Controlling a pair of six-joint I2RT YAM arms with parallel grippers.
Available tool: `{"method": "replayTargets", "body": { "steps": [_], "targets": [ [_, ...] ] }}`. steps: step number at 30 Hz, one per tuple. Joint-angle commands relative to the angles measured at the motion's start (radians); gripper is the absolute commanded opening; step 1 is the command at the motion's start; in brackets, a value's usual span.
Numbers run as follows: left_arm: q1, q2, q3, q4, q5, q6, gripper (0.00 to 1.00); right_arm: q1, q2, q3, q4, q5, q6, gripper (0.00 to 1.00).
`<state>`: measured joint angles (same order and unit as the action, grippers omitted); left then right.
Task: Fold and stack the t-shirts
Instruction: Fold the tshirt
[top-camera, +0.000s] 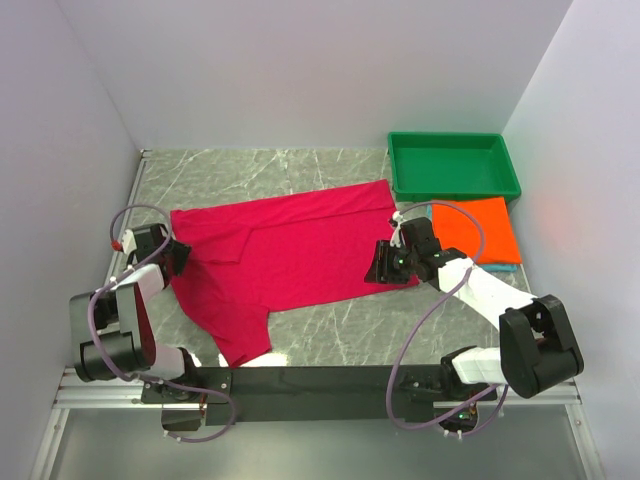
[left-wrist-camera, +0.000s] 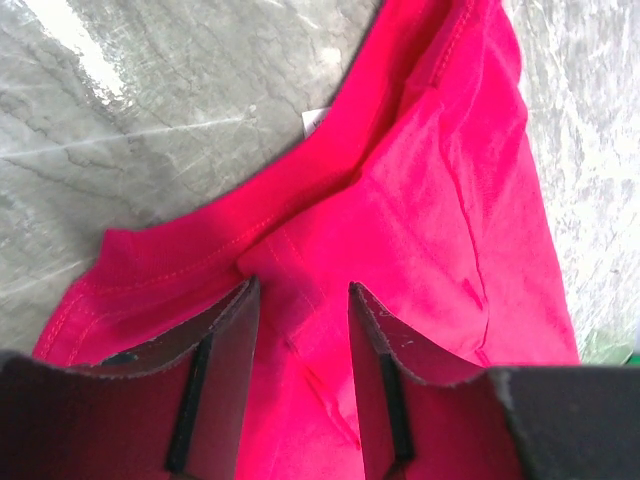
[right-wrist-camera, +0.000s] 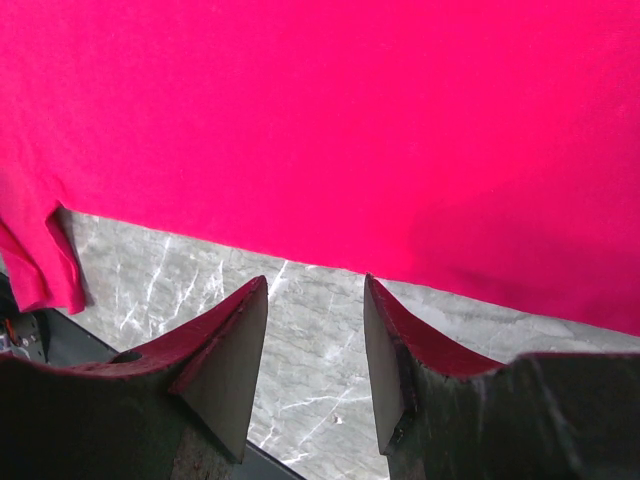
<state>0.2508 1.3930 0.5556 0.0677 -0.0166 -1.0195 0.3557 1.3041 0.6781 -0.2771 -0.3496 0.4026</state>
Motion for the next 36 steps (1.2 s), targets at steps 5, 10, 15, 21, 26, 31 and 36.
{"method": "replayTargets", "body": {
  "steps": [5, 10, 15, 21, 26, 31, 36],
  "targets": [
    [-0.002, 0.024, -0.008, 0.072, -0.019, -0.045, 0.46, 0.002, -0.029, -0.012, 0.027, -0.009, -0.013, 0.50],
    [-0.002, 0.005, -0.011, 0.038, -0.036, -0.060, 0.47, 0.000, -0.028, -0.012, 0.024, -0.008, -0.013, 0.50],
    [-0.004, -0.037, -0.043, 0.030, -0.065, -0.071, 0.48, 0.002, -0.020, -0.012, 0.026, -0.011, -0.015, 0.50],
    [-0.002, -0.009, -0.040, 0.056, -0.051, -0.064, 0.46, 0.000, -0.025, -0.012, 0.027, -0.008, -0.013, 0.50],
    [-0.002, 0.015, -0.011, 0.058, -0.057, -0.041, 0.36, 0.000, -0.028, -0.017, 0.029, -0.006, -0.011, 0.50],
    [-0.002, 0.017, -0.003, 0.064, -0.059, -0.031, 0.27, 0.000, -0.023, -0.015, 0.029, -0.008, -0.011, 0.50],
    [-0.002, 0.011, 0.010, 0.049, -0.071, -0.019, 0.15, 0.002, -0.022, -0.015, 0.029, -0.006, -0.011, 0.50]
  ]
}}
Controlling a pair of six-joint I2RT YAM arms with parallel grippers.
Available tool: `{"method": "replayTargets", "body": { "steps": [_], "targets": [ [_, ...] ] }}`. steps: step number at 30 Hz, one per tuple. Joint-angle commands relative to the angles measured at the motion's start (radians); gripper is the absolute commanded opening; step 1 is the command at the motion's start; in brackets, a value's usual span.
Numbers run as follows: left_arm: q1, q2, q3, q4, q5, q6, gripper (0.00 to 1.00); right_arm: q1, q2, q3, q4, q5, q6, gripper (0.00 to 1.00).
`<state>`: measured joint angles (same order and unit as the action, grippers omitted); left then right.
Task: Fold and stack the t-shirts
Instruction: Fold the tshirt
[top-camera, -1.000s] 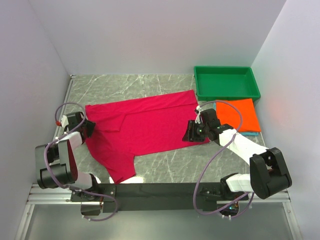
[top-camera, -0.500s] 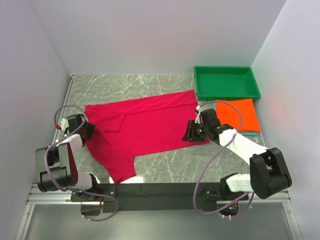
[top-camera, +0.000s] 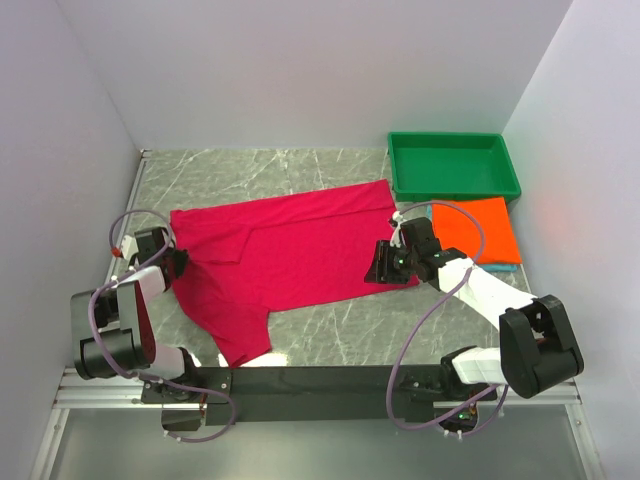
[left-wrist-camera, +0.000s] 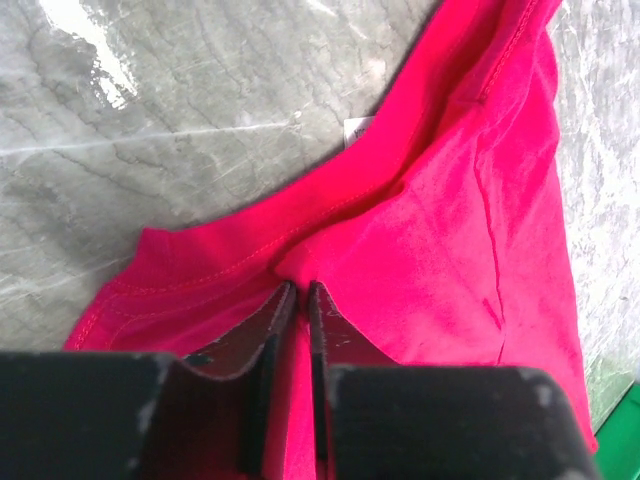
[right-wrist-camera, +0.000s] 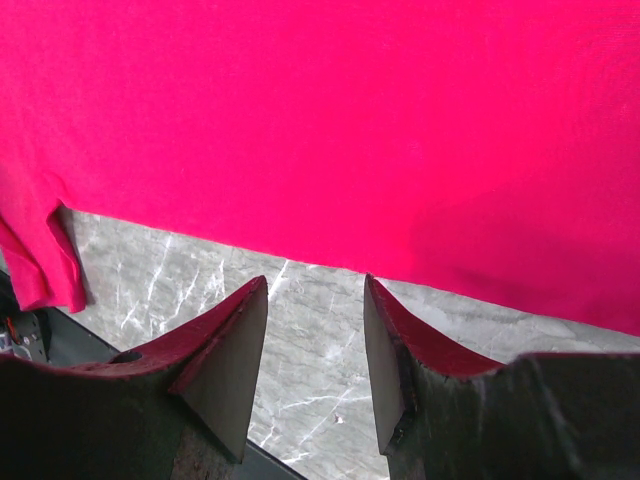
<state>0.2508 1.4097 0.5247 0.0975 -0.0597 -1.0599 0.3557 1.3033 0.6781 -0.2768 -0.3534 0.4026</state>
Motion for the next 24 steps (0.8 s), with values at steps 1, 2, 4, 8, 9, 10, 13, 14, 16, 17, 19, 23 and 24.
{"method": "replayTargets", "body": {
  "steps": [1, 2, 4, 8, 9, 10, 13, 14, 16, 17, 19, 23, 24],
  "targets": [
    [-0.004, -0.008, 0.049, 0.015, -0.031, 0.031, 0.13, 0.000, -0.021, -0.015, 0.027, -0.002, -0.011, 0.50],
    [-0.004, -0.017, 0.054, 0.010, -0.034, 0.035, 0.11, 0.000, -0.021, -0.017, 0.027, -0.002, -0.011, 0.50],
    [-0.004, -0.028, 0.069, -0.015, -0.045, 0.049, 0.11, 0.002, -0.022, -0.015, 0.028, -0.002, -0.011, 0.50],
    [-0.002, -0.052, 0.084, -0.053, -0.057, 0.063, 0.08, 0.000, -0.019, -0.015, 0.028, -0.004, -0.011, 0.50],
    [-0.004, -0.057, 0.087, -0.059, -0.057, 0.063, 0.08, 0.002, -0.018, -0.014, 0.028, -0.004, -0.011, 0.50],
    [-0.004, -0.058, 0.089, -0.080, -0.057, 0.061, 0.07, 0.000, -0.019, -0.015, 0.027, -0.004, -0.011, 0.50],
    [-0.008, -0.075, 0.092, -0.129, -0.061, 0.049, 0.07, 0.002, -0.021, -0.017, 0.027, -0.004, -0.011, 0.50],
    [-0.013, -0.083, 0.090, -0.142, -0.074, 0.044, 0.07, 0.002, -0.021, -0.015, 0.027, -0.004, -0.011, 0.50],
    [-0.019, -0.092, 0.087, -0.159, -0.083, 0.040, 0.08, 0.000, -0.021, -0.015, 0.028, -0.004, -0.011, 0.50],
    [-0.025, -0.098, 0.089, -0.180, -0.089, 0.035, 0.08, 0.002, -0.022, -0.014, 0.028, -0.004, -0.011, 0.50],
    [-0.031, -0.098, 0.090, -0.205, -0.091, 0.020, 0.08, 0.002, -0.021, -0.014, 0.025, -0.002, -0.010, 0.50],
    [-0.039, -0.094, 0.086, -0.223, -0.089, 0.000, 0.08, 0.002, -0.025, -0.012, 0.024, -0.002, -0.011, 0.50],
    [-0.042, -0.094, 0.087, -0.229, -0.088, -0.008, 0.08, 0.002, -0.024, -0.012, 0.025, -0.001, -0.010, 0.50]
  ]
}}
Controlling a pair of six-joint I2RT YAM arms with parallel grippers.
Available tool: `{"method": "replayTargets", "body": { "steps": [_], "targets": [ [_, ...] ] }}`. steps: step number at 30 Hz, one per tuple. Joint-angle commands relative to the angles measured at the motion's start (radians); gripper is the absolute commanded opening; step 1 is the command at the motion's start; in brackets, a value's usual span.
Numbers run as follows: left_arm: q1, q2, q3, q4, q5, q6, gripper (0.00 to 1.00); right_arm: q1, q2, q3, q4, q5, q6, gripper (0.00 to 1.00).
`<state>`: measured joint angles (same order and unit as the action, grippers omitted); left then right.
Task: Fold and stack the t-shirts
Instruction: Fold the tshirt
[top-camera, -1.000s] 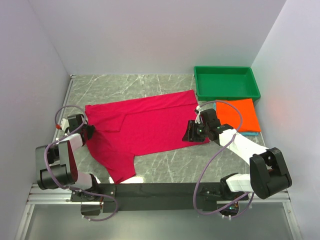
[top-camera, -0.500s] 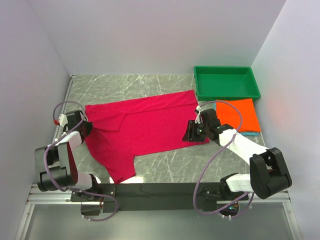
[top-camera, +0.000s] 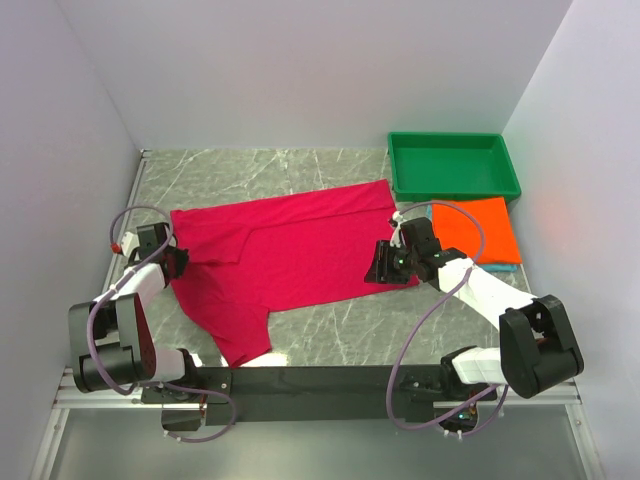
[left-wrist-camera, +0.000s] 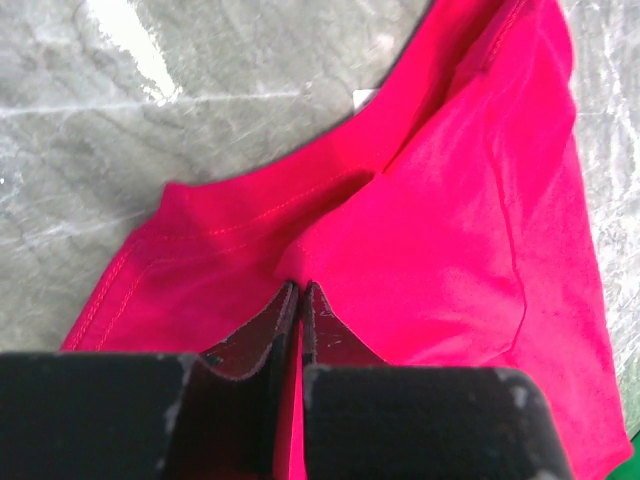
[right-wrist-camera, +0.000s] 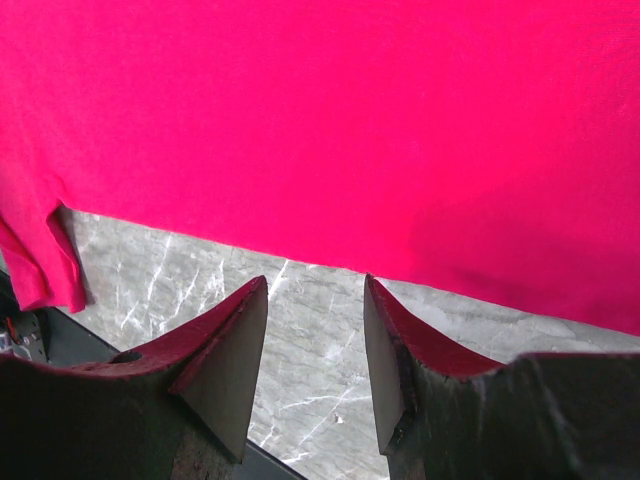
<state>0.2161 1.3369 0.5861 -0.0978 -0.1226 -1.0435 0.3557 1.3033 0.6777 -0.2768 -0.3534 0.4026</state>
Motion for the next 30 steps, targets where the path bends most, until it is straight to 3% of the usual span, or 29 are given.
{"method": "replayTargets", "body": {
  "steps": [1, 18, 21, 24, 28, 30],
  "targets": [
    [-0.009, -0.019, 0.026, -0.036, -0.023, -0.029, 0.09, 0.000, -0.027, -0.013, 0.025, -0.001, -0.010, 0.50],
    [-0.053, -0.011, 0.015, -0.085, -0.011, -0.066, 0.11, 0.000, -0.041, -0.007, 0.013, 0.020, -0.007, 0.50],
    [-0.052, -0.024, 0.020, -0.124, -0.032, -0.067, 0.15, 0.002, -0.048, 0.000, 0.005, 0.033, -0.002, 0.50],
    [-0.052, -0.057, 0.050, -0.184, -0.064, -0.053, 0.30, 0.000, -0.058, 0.013, -0.004, 0.048, 0.004, 0.50],
    [-0.052, -0.123, 0.125, -0.252, -0.113, 0.014, 0.64, 0.002, -0.045, 0.042, -0.016, 0.060, 0.021, 0.51],
    [-0.055, -0.137, 0.174, -0.260, -0.124, 0.075, 0.70, 0.006, -0.023, 0.065, -0.038, 0.079, 0.022, 0.51]
  ]
}}
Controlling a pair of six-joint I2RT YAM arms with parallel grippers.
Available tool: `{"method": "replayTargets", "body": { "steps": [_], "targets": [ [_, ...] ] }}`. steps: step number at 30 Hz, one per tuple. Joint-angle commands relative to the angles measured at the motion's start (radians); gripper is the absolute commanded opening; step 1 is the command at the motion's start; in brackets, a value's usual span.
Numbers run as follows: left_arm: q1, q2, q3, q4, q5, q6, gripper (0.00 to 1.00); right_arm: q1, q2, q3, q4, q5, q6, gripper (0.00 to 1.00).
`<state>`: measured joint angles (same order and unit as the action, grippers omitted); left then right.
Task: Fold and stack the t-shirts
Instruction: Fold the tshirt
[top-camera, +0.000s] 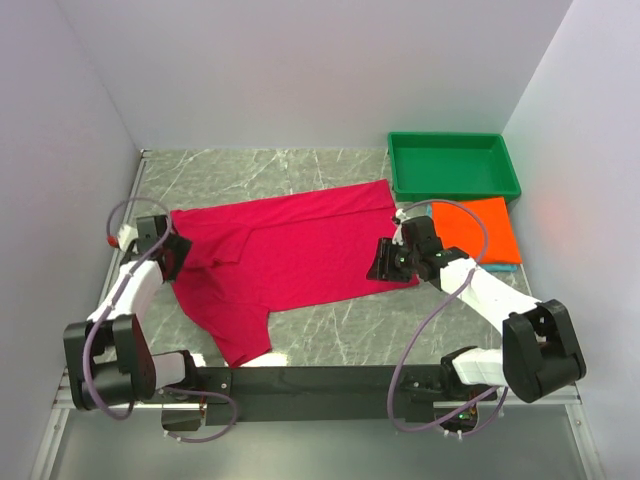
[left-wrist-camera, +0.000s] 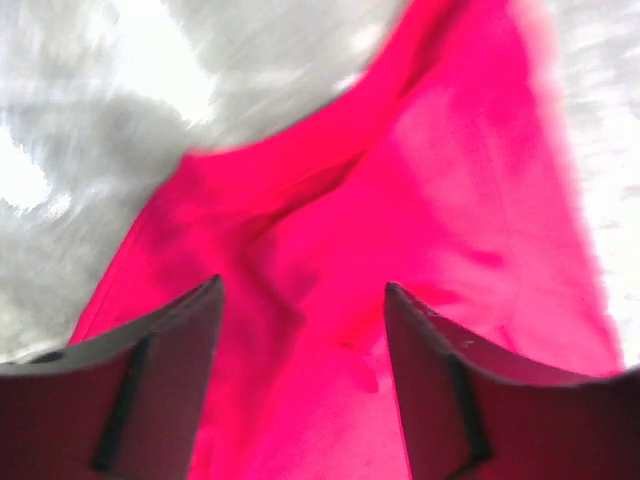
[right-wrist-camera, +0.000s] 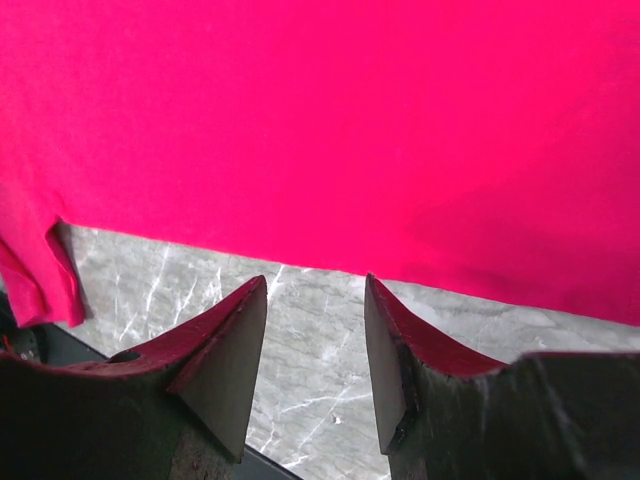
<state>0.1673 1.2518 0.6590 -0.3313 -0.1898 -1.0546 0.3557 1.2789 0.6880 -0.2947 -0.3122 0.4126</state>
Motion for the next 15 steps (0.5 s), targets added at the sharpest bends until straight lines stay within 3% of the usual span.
{"method": "replayTargets", "body": {
  "steps": [1, 6, 15],
  "targets": [
    [-0.009, -0.051, 0.117, -0.020, -0.063, 0.112, 0.72, 0.008, 0.010, 0.064, -0.029, 0.062, 0.014, 0.51],
    [-0.063, 0.037, 0.250, 0.012, -0.045, 0.266, 0.66, 0.026, 0.068, 0.123, -0.096, 0.145, 0.005, 0.51],
    [-0.192, 0.403, 0.511, 0.012, -0.039, 0.373, 0.60, 0.091, 0.201, 0.255, -0.210, 0.271, -0.004, 0.49]
  ]
}}
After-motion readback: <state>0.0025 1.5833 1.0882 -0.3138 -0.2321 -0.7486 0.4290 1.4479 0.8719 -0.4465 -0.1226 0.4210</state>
